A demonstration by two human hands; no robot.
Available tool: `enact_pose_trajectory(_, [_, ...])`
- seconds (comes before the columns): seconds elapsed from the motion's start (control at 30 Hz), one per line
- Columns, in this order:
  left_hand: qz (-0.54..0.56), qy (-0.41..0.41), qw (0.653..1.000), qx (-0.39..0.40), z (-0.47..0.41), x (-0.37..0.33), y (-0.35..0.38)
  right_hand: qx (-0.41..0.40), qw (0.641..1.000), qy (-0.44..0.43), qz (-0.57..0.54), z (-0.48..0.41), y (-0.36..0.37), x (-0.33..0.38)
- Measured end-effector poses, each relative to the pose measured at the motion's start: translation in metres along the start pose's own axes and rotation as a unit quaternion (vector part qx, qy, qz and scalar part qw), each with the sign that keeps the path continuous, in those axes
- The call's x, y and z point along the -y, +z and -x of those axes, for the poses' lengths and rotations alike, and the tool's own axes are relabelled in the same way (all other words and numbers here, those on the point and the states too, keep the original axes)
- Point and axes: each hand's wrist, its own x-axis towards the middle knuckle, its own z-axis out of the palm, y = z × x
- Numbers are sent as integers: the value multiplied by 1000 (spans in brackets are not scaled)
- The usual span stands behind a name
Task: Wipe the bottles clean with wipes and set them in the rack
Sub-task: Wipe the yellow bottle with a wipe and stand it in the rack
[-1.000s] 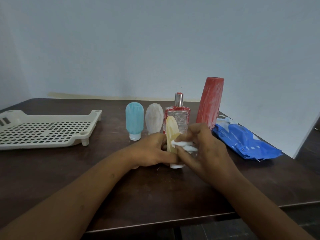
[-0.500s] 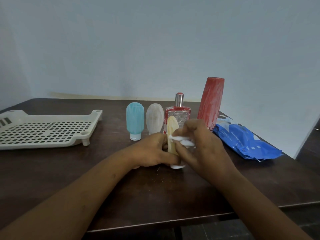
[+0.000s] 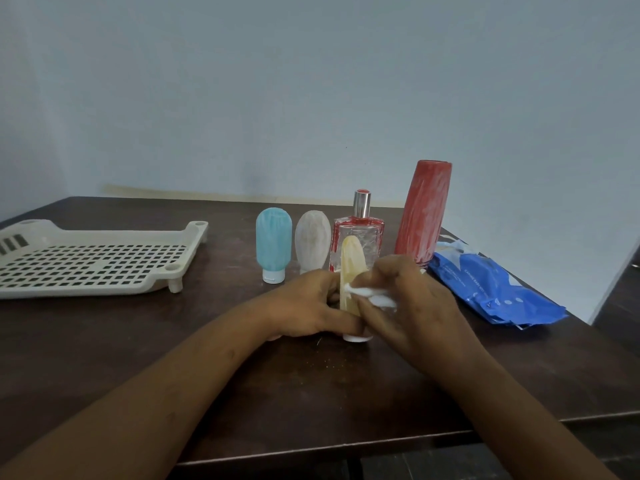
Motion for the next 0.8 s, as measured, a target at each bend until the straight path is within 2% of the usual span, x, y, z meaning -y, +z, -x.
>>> enact_pose_trajectory(0.13, [-8, -14, 1000, 4, 0, 0, -1, -63, 997, 37, -30, -6, 2, -3])
enact_pose_trajectory(0.3, [5, -16, 1000, 8, 2, 0, -2, -23, 998, -37, 36, 1, 1, -4])
enact_pose_trajectory(0.43, [17, -30, 999, 22, 1, 0, -3, -56, 998, 4, 14, -2, 0, -7])
enact_pose_trajectory(0.6, [53, -42, 997, 23, 4, 1, -4, -44, 999, -23, 11, 0, 1, -4])
enact_pose_trajectory(0.7, [78, -63, 995, 18, 3, 0, -4, -80, 997, 12, 2, 0, 1, -9])
enact_pose_trajectory(0.8, [91, -66, 993, 23, 4, -2, -4, -80, 996, -11, 24, -1, 4, -9])
